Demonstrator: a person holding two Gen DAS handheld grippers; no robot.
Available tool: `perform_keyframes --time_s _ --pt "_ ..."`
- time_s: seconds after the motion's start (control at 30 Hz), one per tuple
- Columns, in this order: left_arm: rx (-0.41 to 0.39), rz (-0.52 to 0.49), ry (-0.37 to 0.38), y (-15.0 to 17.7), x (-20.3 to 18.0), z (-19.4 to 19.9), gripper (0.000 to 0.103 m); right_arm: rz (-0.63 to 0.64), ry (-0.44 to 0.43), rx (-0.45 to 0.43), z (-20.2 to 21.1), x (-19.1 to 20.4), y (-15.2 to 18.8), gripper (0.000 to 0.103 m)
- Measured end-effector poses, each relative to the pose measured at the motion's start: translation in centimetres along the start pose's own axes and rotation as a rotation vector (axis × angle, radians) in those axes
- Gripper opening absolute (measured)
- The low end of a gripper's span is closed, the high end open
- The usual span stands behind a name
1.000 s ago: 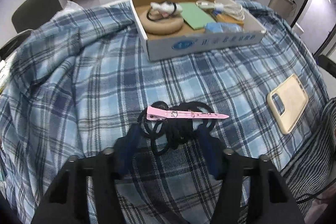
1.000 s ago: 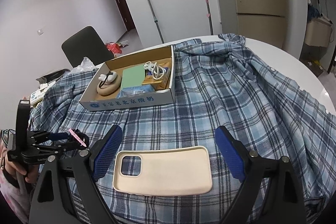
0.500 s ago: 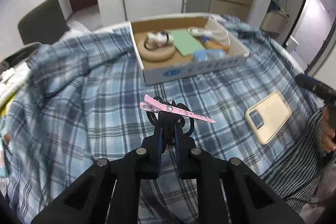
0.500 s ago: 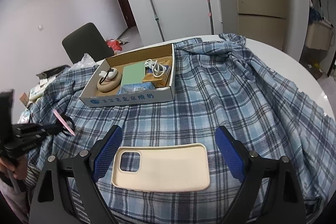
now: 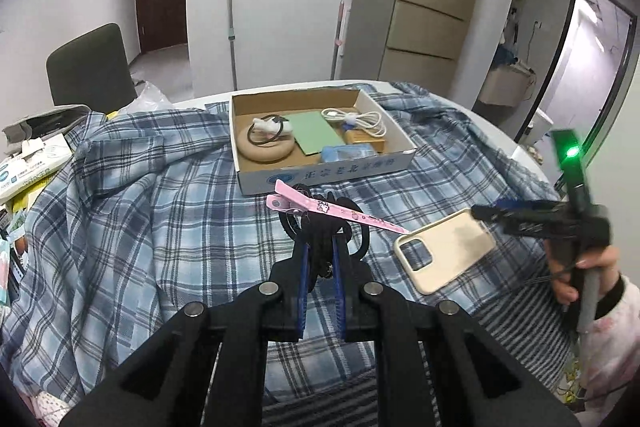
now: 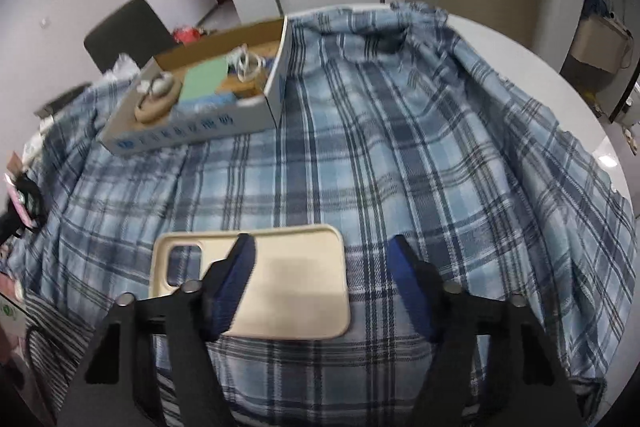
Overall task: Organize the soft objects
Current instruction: 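Grasp the beige phone case with the right tool while the left tool holds the black cable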
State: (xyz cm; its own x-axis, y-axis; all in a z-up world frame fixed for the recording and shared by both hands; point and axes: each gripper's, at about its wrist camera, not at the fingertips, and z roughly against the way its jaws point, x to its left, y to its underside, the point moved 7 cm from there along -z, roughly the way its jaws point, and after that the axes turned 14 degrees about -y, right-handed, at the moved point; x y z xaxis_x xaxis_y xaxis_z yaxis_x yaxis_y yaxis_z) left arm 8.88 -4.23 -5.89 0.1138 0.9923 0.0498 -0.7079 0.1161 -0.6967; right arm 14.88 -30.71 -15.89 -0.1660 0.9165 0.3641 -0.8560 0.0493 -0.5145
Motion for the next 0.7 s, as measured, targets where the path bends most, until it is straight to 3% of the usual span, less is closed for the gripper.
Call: perform_keyframes --time_s 0.13,0.2,0.33,0.57,0.7 --pt "-0.009 0.018 0.011 0.0 0.2 0.5 0.012 0.016 0.001 0.072 -1.6 -0.2 0.6 0.036" --pt "-0.004 0.021 0.012 0.1 0.4 0.4 0.012 0.026 0.024 0.096 -2.1 -0.4 0.8 0.031" --pt "0.002 0.03 0.007 0.4 0.7 0.3 0.012 0.038 0.102 0.061 -1.7 -1.0 0.3 0.018" --pt "0.002 0.031 0.014 0.6 0.7 0.4 0.012 0.037 0.189 0.013 0.0 -2.7 -0.4 0.004" --pt "0.0 0.039 0.017 0.6 0.8 0.5 0.012 0.039 0.265 -0.005 1.9 -4.2 -0.2 0.004"
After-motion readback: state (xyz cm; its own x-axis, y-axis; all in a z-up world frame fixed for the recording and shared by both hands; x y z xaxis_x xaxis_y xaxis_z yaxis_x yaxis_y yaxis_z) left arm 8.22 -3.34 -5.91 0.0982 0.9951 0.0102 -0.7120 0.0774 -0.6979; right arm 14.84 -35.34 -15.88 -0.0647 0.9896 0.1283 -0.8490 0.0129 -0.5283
